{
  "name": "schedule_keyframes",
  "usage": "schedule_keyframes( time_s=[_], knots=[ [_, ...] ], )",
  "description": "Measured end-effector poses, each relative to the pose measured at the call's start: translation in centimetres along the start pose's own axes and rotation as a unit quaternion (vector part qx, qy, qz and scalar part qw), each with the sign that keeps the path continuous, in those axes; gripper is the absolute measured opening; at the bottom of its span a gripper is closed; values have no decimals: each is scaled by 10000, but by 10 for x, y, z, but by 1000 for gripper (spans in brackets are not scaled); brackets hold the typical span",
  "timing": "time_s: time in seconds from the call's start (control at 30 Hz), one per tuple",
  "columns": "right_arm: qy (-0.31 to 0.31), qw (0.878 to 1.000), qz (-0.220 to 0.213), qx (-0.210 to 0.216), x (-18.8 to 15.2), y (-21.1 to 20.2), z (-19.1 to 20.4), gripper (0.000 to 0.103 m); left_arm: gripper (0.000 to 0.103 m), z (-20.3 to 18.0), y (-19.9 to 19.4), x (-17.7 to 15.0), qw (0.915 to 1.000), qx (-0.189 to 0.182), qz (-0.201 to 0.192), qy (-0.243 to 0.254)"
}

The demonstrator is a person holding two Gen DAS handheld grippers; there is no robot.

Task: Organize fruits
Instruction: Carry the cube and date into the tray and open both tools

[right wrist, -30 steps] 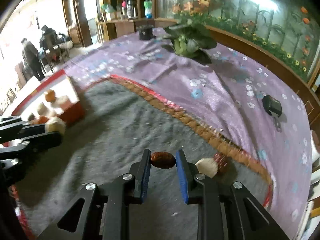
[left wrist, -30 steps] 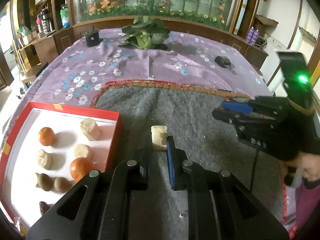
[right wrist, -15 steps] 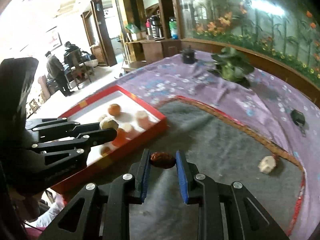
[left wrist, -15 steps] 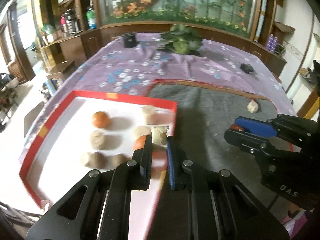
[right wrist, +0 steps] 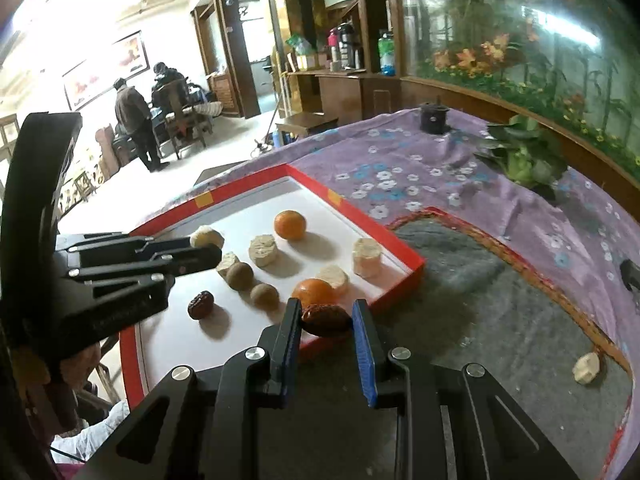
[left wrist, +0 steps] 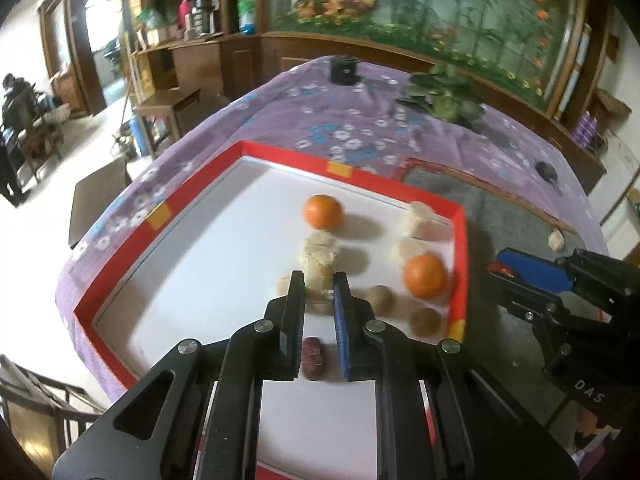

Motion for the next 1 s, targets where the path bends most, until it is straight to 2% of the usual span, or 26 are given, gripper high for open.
schedule_keyframes(
  time_s=[0.27, 0.33, 0.6, 0.8, 0.87, 0.9, 0.93, 1.0],
  knots=[
    [-200, 9997, 71, 98, 25, 28, 12, 25, 13, 25, 13, 4, 9995, 97, 95, -290],
    [-370, 9991, 190, 33, 33, 45, 16, 25, 13, 31, 19, 6, 9991, 152, 120, -370],
    [-480, 9974, 530, 65, 36, 87, 17, 25, 13, 40, 40, 8, 9979, 328, 343, -451],
    [-351, 9974, 612, 158, 33, 98, 15, 25, 14, 43, 46, 6, 9967, 396, 485, -508],
    [-259, 9975, 613, 225, 31, 97, 14, 38, 22, 43, 46, 6, 9966, 415, 490, -514],
    [-200, 9978, 584, 252, 30, 95, 13, 45, 33, 43, 45, 6, 9966, 430, 481, -512],
    [-152, 9980, 549, 288, 30, 94, 14, 45, 43, 43, 44, 6, 9967, 426, 463, -518],
    [-96, 9981, 494, 349, 29, 89, 15, 45, 46, 44, 40, 8, 9967, 422, 384, -576]
  ],
)
Point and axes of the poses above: each gripper's, at about its wrist camera, not at the fingertips, and y roughly the way its jaws point, z to its left, x to its top, the point moved 8 cm from there along y, roughly the way its jaws point, and after that the axes turned 8 degrees about x, right-handed, at the moved point
